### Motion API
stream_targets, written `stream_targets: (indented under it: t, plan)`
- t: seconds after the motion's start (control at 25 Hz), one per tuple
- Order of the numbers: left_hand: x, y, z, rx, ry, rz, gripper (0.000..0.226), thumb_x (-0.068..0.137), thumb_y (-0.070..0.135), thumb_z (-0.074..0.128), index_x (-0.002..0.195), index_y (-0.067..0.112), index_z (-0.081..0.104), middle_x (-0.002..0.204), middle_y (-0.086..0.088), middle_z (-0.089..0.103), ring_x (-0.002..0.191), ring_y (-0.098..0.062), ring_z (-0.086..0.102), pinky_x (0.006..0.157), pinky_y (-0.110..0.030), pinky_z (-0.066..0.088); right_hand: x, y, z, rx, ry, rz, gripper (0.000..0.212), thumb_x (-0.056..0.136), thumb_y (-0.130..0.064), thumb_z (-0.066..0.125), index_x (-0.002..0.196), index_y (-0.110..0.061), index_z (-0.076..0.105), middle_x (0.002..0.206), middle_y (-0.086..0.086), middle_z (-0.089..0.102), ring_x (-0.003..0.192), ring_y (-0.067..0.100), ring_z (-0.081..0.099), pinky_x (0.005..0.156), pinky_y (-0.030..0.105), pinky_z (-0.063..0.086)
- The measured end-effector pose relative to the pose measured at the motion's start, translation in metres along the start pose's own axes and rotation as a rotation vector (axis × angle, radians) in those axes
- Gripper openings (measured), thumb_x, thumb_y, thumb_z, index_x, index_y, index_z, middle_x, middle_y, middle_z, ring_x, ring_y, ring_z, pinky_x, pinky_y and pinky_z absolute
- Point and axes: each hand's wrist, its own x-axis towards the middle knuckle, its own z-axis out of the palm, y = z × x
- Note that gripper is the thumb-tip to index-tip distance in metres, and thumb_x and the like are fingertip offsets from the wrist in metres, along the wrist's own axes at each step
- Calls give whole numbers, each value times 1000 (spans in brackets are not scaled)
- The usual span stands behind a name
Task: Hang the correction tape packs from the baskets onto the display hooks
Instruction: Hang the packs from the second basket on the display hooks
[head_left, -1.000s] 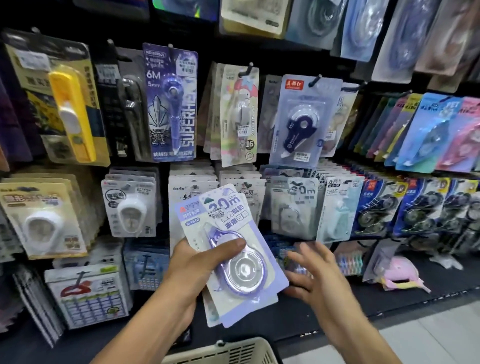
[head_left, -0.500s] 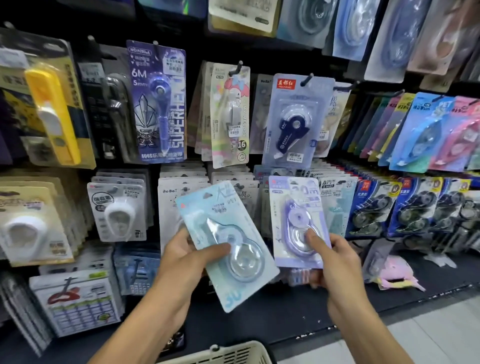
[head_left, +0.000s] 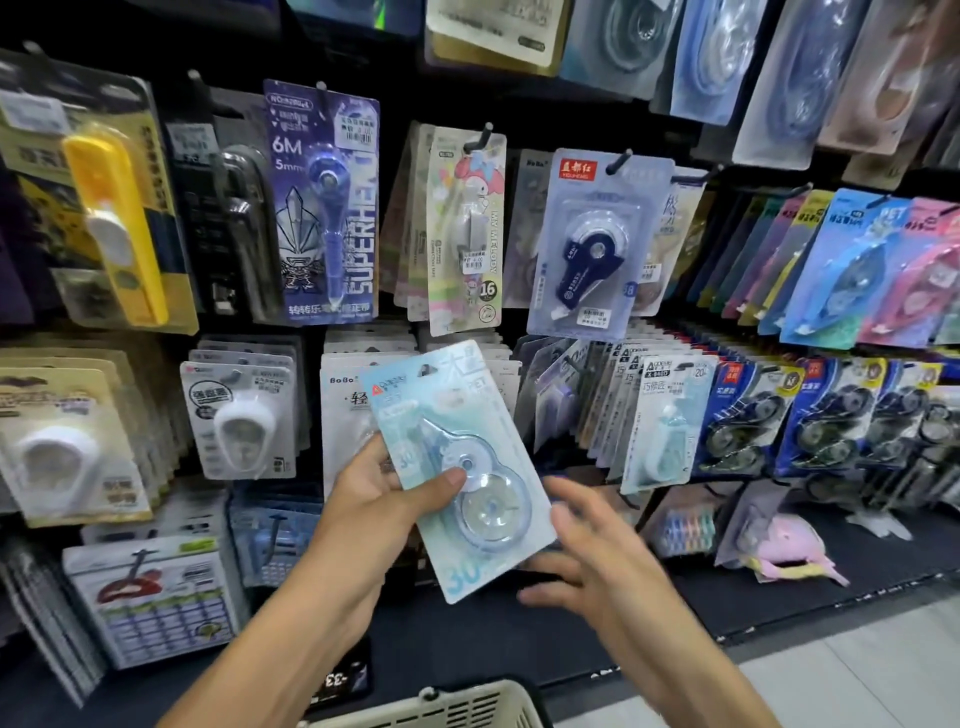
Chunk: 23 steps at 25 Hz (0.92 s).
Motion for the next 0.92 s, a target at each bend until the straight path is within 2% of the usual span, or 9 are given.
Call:
stream_targets:
  t: [0.04, 0.12, 0.2, 0.32, 0.56, 0.64, 0.76, 0.84, 0.92]
  plan:
    - [0, -1, 3, 5, -24, -6, 43, 73, 13, 79, 114, 20, 69, 103, -5, 81, 90, -21, 78, 65, -26, 62, -2, 3, 11, -17, -95, -40, 43, 73, -33, 87, 111, -27, 69, 101, 14, 77, 68, 27, 72, 54, 33, 57]
    - [1, 0, 7, 87, -39, 7, 33, 79, 16, 78, 111, 21, 69, 105, -1, 80, 96, -22, 77, 70, -24, 60, 3, 6, 17, -21, -30, -128, 30, 73, -24, 88, 99, -24, 72, 84, 12, 75, 46, 19, 60, 39, 27, 48]
    - [6, 4, -1, 510, 35, 138, 28, 89, 30, 75, 115, 27, 66, 118, 11, 73, 111, -15, 69, 88, -27, 55, 11, 2, 5, 108, 177, -145, 27, 78, -20, 79, 102, -13, 69, 74, 11, 69, 41, 16, 51, 36, 26, 43]
    - [13, 5, -32, 1264, 141, 291, 59, 93, 48, 63, 147, 36, 43, 156, 17, 38, 145, -10, 34, 121, -42, 31, 13, -4, -25, 240, 422, -122, 13, 92, -11, 65, 104, -5, 65, 67, 10, 64, 45, 19, 51, 38, 29, 48]
    - [20, -14, -62, 1510, 24, 231, 75, 100, 52, 49, 162, 36, 10, 170, 12, -13, 155, -8, -10, 126, -42, 0, 13, 2, -41, 158, 551, -140, 24, 93, -21, 68, 113, -7, 63, 54, 8, 60, 38, 15, 49, 37, 26, 43]
    - [14, -19, -60, 1482, 29, 301, 72, 99, 48, 52, 161, 36, 16, 171, 11, -7, 155, -6, -8, 125, -39, 0, 12, 6, -39, 273, 437, -81, 43, 91, -16, 71, 128, -21, 49, 79, 10, 77, 57, 21, 70, 48, 31, 56]
    - [0, -29, -62, 1316, 170, 399, 51, 94, 30, 64, 144, 28, 51, 158, 4, 40, 145, -19, 34, 117, -43, 30, 10, 34, -29, 233, 379, 72, 58, 91, -6, 70, 134, -31, 40, 97, 9, 79, 72, 25, 76, 55, 36, 60]
    - [-14, -51, -73, 1205, 161, 238, 32, 92, 22, 65, 123, 23, 63, 127, 2, 62, 117, -22, 56, 100, -39, 45, 6, 79, -9, 67, 320, 197, 42, 94, -5, 66, 129, -20, 50, 88, 8, 79, 63, 23, 71, 52, 33, 58]
    - [-34, -91, -96, 1128, 9, -101, 19, 91, 19, 66, 110, 22, 67, 106, 3, 69, 97, -22, 64, 89, -37, 54, -4, 144, 13, -130, 245, 354, 30, 94, -4, 64, 121, -16, 58, 83, 8, 77, 57, 21, 66, 48, 29, 54]
